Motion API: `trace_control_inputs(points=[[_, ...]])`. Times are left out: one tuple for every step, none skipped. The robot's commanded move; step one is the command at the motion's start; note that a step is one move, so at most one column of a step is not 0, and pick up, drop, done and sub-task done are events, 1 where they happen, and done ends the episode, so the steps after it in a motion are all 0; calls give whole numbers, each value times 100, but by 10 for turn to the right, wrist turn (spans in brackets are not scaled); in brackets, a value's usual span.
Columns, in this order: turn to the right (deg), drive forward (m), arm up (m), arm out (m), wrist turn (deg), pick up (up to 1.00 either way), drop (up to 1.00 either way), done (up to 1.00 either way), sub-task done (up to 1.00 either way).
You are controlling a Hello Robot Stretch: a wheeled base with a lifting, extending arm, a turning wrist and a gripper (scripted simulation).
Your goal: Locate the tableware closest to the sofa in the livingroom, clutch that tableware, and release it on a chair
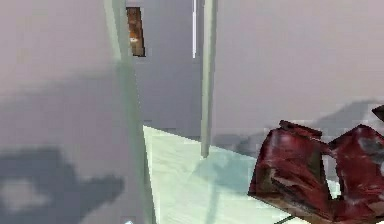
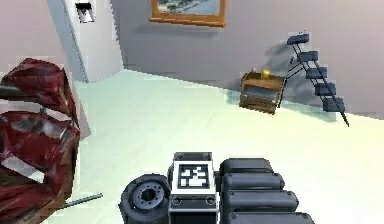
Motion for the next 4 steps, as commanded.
trace_control_inputs(points=[[0, 85, 0, 0, 0, 0, 0, 0, 0], [360, 0, 0, 0, 0, 0, 0, 0, 0], [0, 5, 0, 0, 0, 0, 0, 0, 0], [-450, 0, 0, 0, 0, 0, 0, 0, 0]])
